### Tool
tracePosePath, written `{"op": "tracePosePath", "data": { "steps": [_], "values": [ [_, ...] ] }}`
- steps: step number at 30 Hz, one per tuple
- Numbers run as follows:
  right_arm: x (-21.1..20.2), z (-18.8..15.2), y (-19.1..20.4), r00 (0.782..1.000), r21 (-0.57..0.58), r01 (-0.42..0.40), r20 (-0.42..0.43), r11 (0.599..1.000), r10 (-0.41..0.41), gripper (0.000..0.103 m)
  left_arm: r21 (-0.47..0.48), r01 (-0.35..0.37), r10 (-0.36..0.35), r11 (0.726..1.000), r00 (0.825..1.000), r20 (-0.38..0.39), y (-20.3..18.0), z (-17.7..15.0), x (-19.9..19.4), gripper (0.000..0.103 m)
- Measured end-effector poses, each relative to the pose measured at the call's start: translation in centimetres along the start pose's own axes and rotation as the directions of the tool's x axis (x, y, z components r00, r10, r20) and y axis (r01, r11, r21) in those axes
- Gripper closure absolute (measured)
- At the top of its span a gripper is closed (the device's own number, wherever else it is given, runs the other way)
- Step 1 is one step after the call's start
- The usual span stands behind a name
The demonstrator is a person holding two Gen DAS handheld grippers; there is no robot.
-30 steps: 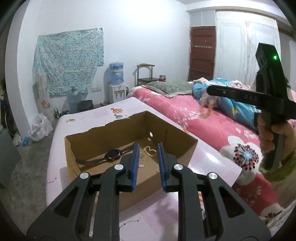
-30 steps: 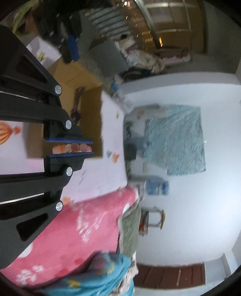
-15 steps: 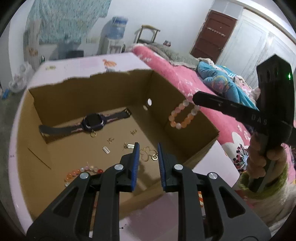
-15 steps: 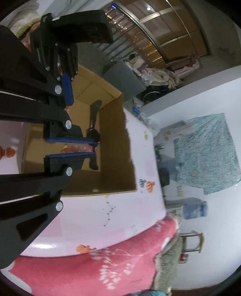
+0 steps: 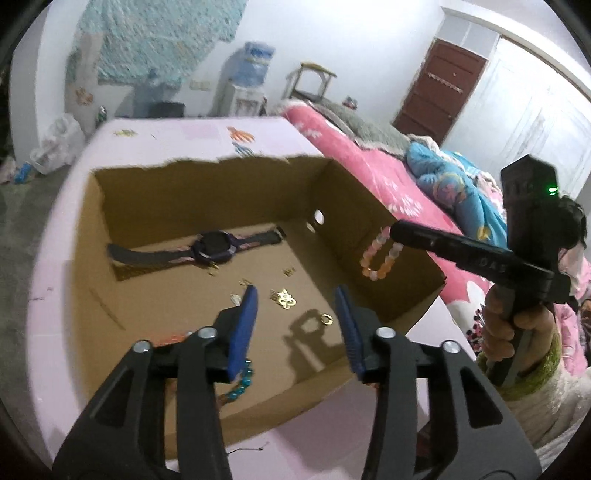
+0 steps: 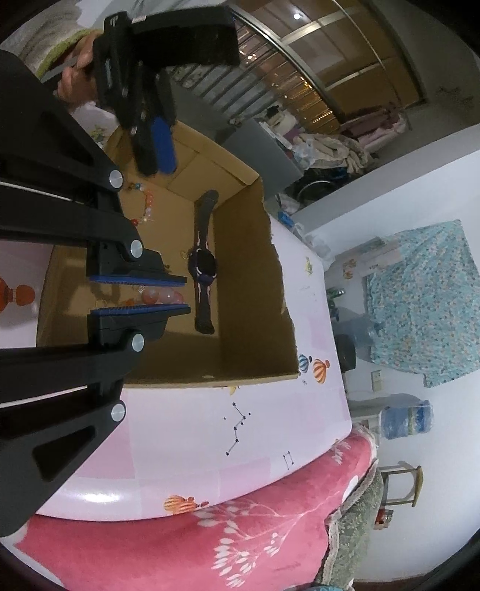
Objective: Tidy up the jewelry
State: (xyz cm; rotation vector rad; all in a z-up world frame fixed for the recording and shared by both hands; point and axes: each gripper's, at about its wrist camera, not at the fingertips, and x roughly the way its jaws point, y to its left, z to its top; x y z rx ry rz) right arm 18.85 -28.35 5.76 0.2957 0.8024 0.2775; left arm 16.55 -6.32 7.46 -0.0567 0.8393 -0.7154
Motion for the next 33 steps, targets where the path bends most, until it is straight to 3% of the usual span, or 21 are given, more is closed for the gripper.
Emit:
{"op": "tracePosePath", "data": {
  "steps": [6,13,15,16,18,23,27,29,33],
  "values": [
    [1.2,0.7,-0.5,0.999,0.017,0.021,-0.037,1.0,-0.021,0.092,-0.002,-0.087,0.087,0.996,0.993,0.076,0.7,-0.5,-4.1,0.028],
    [-1.4,0.6,-0.8,0.992,0.02,0.116,0.039,0.993,-0.117,0.092,-0.075,-0.13,0.137,0.989,0.987,0.086,3.0,-1.7,-6.1,0.021],
    [-2.9,0.6,-1.1,0.986,0.035,0.143,0.085,0.989,-0.146,0.078,-0.105,-0.132,0.14,0.986,0.987,0.077,3.7,-2.0,-6.0,0.019],
    [-3.1,0.5,-1.4,0.983,0.046,0.15,0.097,0.988,-0.154,0.065,-0.118,-0.128,0.138,0.985,0.988,0.072,4.0,-2.1,-5.9,0.019],
    [-3.5,0.3,-2.2,0.98,0.073,0.163,0.101,0.984,-0.17,0.06,-0.133,-0.112,0.125,0.985,0.988,0.093,4.4,-2.4,-6.0,0.015],
    [-1.4,-1.3,-5.0,0.994,0.186,0.112,-0.016,0.976,-0.111,0.055,-0.162,-0.143,0.152,0.976,0.988,0.042,4.9,-3.0,-4.7,0.014],
    [0.3,-2.3,-4.7,0.996,0.204,0.032,-0.091,0.979,-0.014,0.055,-0.228,-0.116,0.12,0.967,0.993,0.004,6.0,-3.6,-3.6,0.014],
    [0.5,-2.4,-3.5,0.993,0.154,0.078,-0.097,0.985,-0.063,0.048,-0.245,-0.114,0.115,0.963,0.993,-0.009,6.3,-3.8,-2.9,0.014],
    [0.7,-2.5,-1.9,0.982,0.112,0.163,-0.115,0.98,-0.15,0.048,-0.242,-0.126,0.127,0.962,0.992,-0.011,6.0,-3.9,-2.8,0.014]
  ]
}}
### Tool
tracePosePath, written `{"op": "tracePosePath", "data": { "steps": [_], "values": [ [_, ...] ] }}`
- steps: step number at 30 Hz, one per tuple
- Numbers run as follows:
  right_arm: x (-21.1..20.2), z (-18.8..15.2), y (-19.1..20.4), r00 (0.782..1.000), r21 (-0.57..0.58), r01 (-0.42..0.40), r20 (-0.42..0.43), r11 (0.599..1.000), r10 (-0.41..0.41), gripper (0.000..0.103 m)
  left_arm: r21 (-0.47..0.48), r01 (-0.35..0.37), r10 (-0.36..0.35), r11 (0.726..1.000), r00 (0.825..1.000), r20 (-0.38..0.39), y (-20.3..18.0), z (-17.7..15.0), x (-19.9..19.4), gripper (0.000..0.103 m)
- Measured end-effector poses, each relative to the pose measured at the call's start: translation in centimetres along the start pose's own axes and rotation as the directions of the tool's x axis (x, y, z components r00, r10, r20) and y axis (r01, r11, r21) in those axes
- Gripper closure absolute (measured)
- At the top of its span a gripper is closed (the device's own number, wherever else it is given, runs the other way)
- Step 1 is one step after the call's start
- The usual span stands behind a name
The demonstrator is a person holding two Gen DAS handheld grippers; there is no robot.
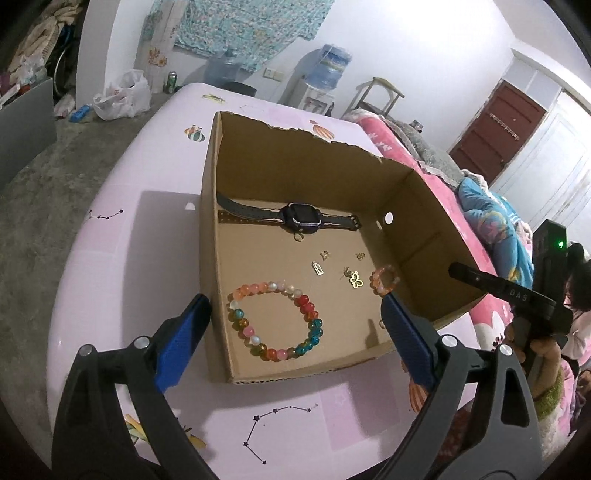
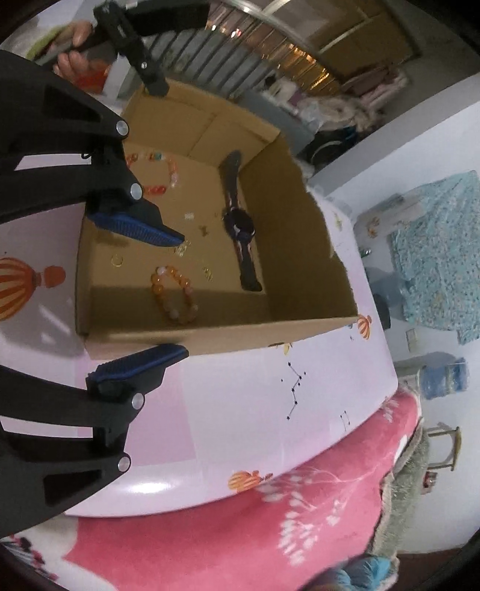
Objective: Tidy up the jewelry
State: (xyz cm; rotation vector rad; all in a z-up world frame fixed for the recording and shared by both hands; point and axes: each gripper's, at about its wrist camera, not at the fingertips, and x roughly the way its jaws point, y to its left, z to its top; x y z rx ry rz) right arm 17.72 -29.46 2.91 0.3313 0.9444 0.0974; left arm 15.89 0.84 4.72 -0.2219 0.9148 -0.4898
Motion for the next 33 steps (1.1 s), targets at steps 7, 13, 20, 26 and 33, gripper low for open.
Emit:
{"op": "tracePosePath", "data": {
  "steps": [7,13,20,26,33],
  "values": [
    [-1.0,-1.9,1.4,0.999,-0.003,0.032,-0.019,0.999,-0.032,0.048,-0.001,-0.038,0.038,0.999,0.999,-0.007,-0.1,-1.1,-1.1,0.014],
    [-3.3,-4.9,1.8,0.998,0.028,0.053,-0.032,0.998,-0.052,0.048,0.001,-0.034,0.034,0.999,0.999,-0.03,-0.6,-3.7,-3.3,0.014],
    [-4.6,-7.3,2.0,0.999,0.036,0.043,-0.011,0.998,-0.042,0.041,0.035,-0.045,0.045,0.998,0.999,-0.02,-1.1,-6.3,-4.9,0.014],
    [-7.9,-8.7,2.8,0.99,0.05,0.103,0.096,0.993,-0.107,0.024,0.112,-0.177,0.164,0.978,0.98,0.111,-3.4,-6.9,-7.6,0.012],
    [-12.4,-12.1,5.4,0.975,-0.048,0.127,0.19,0.991,-0.116,0.013,0.121,-0.256,0.226,0.959,0.949,0.218,-5.8,-8.4,-11.2,0.008]
  ]
}}
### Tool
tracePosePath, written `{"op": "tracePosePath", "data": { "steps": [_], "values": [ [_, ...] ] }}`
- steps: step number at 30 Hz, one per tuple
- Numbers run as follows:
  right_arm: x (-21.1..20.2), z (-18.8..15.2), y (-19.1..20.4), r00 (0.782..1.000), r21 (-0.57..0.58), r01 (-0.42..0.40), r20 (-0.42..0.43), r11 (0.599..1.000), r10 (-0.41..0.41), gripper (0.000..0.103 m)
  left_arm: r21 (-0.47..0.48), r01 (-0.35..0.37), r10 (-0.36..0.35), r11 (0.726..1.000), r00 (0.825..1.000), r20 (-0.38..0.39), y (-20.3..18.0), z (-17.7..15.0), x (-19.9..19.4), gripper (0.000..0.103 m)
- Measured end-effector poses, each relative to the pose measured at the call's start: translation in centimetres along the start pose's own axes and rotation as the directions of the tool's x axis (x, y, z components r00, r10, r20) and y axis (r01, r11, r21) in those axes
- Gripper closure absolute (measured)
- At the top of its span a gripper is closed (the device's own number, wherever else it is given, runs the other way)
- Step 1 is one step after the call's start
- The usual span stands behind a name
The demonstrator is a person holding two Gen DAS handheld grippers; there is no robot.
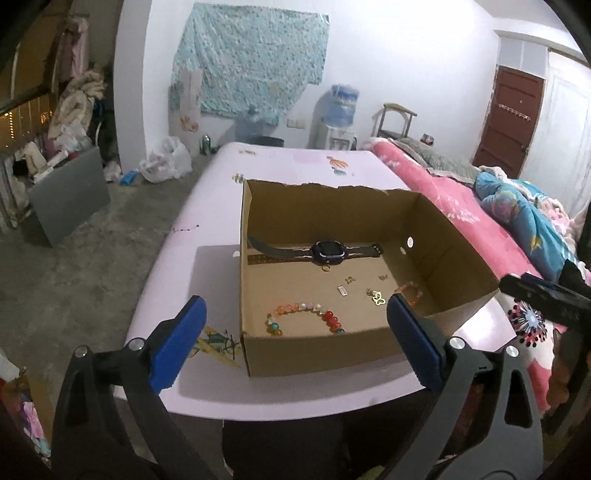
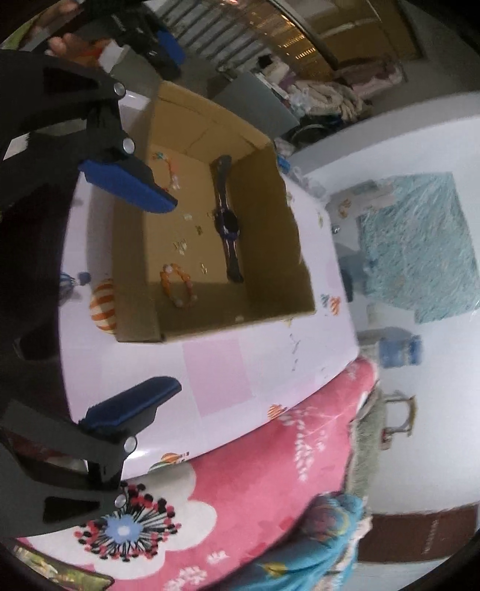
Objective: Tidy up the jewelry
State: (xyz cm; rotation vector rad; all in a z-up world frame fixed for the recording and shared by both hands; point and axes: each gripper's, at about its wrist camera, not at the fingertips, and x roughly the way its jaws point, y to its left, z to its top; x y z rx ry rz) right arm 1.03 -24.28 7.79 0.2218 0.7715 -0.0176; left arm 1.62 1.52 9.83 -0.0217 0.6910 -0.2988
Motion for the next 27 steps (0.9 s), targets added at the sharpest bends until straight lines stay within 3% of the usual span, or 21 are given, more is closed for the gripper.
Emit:
{"op": "tracePosePath", "data": {
  "steps": [8,15,23,27],
  "values": [
    [-2.6,-1.6,3.6,0.999,-0.118,0.005,0.043,0.993,0.0,0.007,0.034,-0.086,0.085,0.996,0.996,0.019,-2.2,-1.0,-2.4,0.008],
    [-2.7,-1.3,5.1,0.993,-0.121,0.101,0.075,0.988,-0.092,0.007,0.133,-0.143,0.148,0.981,0.989,-0.028,-3.8,-1.4,-2.0,0.008],
    [-1.5,-1.2,5.2,0.991,-0.098,0.132,0.035,0.986,-0.129,0.007,0.046,-0.16,0.162,0.986,0.985,-0.059,-3.7,-0.7,-1.5,0.008],
    [-0.7,-1.0,4.6,0.991,-0.078,0.134,0.002,0.988,-0.134,0.007,0.044,-0.2,0.203,0.979,0.975,-0.089,-3.9,-0.3,-0.5,0.008]
  ]
}}
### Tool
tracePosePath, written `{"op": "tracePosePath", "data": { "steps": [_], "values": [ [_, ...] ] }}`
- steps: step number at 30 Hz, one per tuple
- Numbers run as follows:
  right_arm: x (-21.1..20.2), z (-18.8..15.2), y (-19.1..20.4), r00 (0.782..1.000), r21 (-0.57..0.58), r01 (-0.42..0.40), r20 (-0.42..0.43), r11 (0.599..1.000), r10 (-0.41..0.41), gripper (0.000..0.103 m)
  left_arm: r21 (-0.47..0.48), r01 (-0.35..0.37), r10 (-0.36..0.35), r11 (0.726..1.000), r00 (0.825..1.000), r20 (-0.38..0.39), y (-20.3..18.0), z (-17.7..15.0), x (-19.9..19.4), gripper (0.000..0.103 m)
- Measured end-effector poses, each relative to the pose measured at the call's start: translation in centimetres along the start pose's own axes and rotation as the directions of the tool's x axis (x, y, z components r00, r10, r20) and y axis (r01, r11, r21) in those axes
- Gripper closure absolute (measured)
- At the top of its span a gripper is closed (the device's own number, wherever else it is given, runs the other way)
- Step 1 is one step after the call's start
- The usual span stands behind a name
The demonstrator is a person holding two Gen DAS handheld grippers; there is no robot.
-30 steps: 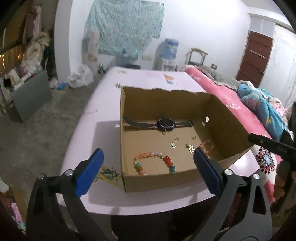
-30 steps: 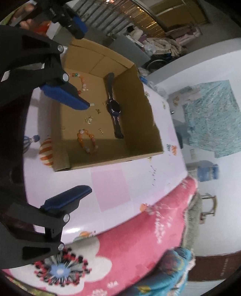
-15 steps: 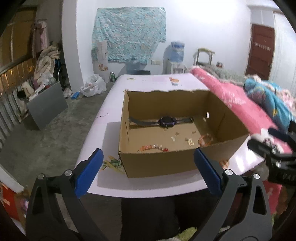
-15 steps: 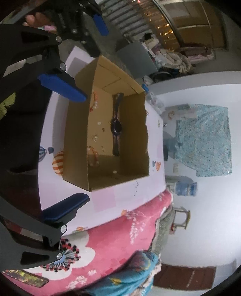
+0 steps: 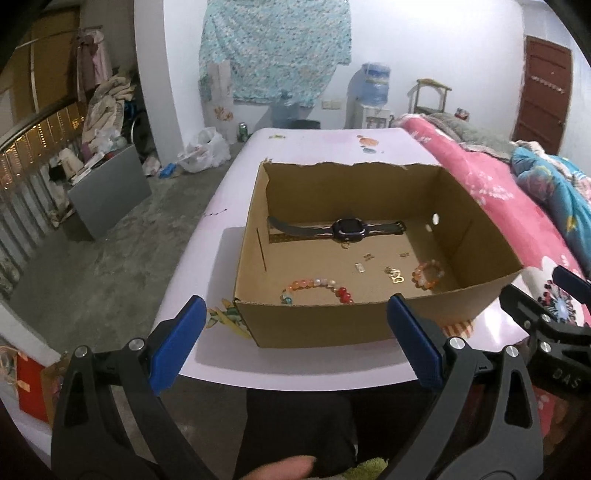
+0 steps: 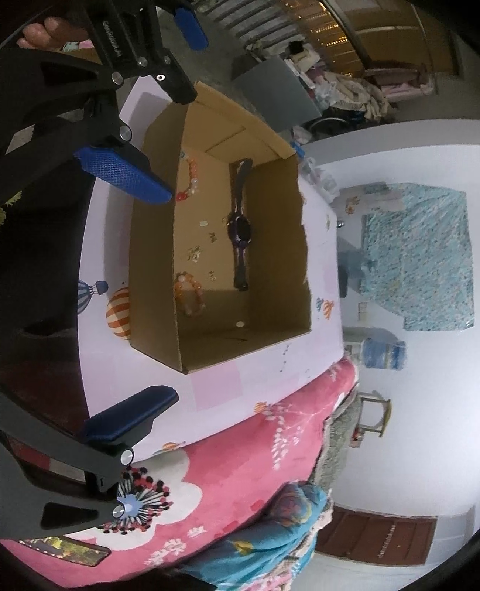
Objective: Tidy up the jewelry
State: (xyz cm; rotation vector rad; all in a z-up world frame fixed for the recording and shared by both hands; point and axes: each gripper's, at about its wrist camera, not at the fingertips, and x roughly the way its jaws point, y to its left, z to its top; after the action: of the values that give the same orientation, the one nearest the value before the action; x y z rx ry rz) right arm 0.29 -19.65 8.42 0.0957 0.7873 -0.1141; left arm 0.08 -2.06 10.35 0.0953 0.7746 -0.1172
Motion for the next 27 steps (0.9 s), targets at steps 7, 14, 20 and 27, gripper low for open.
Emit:
{"op": "tracePosePath", "data": {
  "steps": [7,14,20,27],
  "values": [
    [1.0,0.1,-0.3,1.0,0.002,-0.004,-0.03,1.0,0.004,0.007,-0.006,-0.02,0.019,1.0,1.0,-0.011,-0.3,0.2,0.3,0.008],
    [1.5,0.1,-0.4,0.999,0.011,-0.015,-0.049,1.0,0.015,0.007,-0.005,-0.027,0.027,1.0,0.999,-0.038,-0.6,0.0,1.0,0.008],
    [1.7,-0.1,-0.4,0.998,0.023,-0.019,-0.06,1.0,0.021,0.007,-0.002,-0.023,0.022,1.0,0.999,-0.047,-0.6,-0.1,1.0,0.008],
    [1.8,0.0,-0.4,0.998,0.026,-0.023,-0.063,0.999,0.024,0.007,-0.005,-0.022,0.021,1.0,0.998,-0.062,-0.6,-0.4,1.0,0.008]
  ]
}}
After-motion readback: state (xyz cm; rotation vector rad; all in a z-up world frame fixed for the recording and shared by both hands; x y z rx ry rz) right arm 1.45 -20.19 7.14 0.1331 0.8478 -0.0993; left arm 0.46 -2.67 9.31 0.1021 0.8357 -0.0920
